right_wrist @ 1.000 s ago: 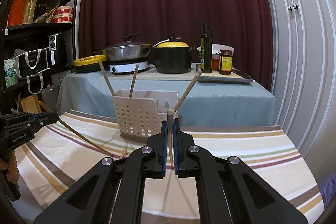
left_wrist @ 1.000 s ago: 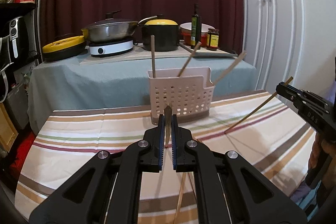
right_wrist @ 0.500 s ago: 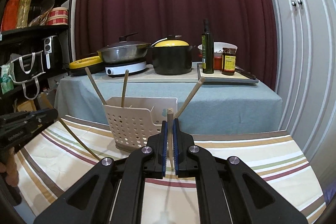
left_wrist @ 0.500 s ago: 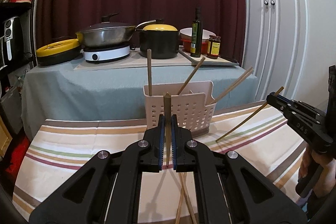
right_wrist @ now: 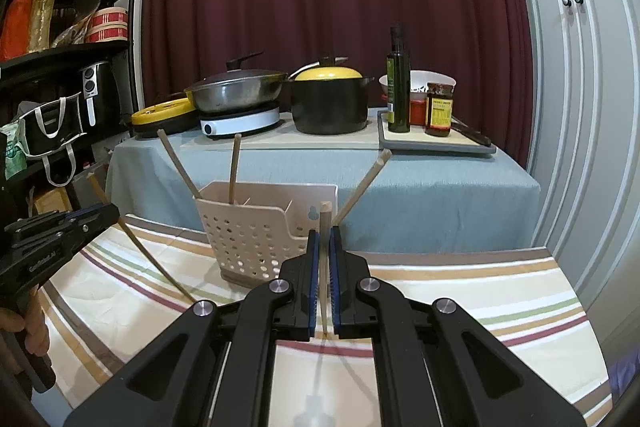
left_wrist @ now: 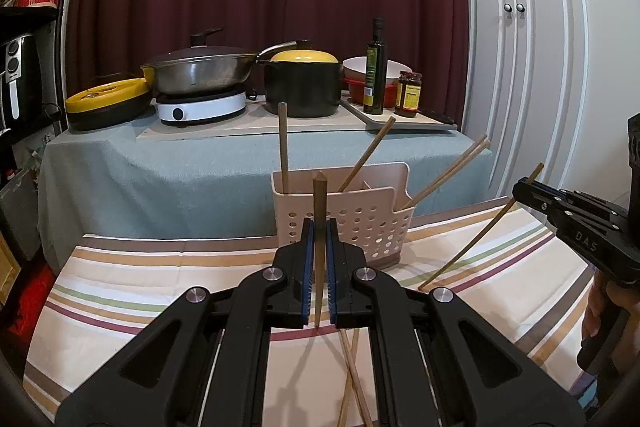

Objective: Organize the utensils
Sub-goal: 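Lift both held chopsticks upright and carry them over the white caddy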

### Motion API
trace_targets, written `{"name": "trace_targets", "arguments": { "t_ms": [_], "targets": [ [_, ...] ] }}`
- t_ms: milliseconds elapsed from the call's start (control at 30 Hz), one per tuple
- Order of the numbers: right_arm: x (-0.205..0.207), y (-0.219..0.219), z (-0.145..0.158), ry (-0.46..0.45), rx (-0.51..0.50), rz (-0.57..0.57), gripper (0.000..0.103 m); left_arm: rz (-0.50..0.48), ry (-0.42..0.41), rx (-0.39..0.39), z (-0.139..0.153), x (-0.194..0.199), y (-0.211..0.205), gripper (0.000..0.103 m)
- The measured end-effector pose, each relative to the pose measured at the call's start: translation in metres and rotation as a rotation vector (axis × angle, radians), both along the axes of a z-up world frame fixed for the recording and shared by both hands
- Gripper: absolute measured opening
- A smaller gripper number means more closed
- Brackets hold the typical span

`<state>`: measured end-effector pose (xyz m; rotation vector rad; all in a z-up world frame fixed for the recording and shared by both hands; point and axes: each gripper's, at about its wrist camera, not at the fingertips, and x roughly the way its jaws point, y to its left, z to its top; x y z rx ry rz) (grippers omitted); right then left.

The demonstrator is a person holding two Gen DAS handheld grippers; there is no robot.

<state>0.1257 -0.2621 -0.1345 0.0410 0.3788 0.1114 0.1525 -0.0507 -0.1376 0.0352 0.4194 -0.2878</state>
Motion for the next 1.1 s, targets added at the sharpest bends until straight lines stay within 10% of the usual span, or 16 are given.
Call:
{"name": "trace_targets", "arguments": {
  "t_ms": [400,1100],
  "targets": [
    [0.006,0.007,0.005,-0.088,0.016,0.006,0.006,-0.009,-0.022,-0.031,0.015,-0.001,0.002,0.006],
    [0.017,0.002,0.108,-0.333,0.072,0.052,0.006,-0.042,-0.272,-0.083,0.138,0.023,0.003,0.006]
  ]
}}
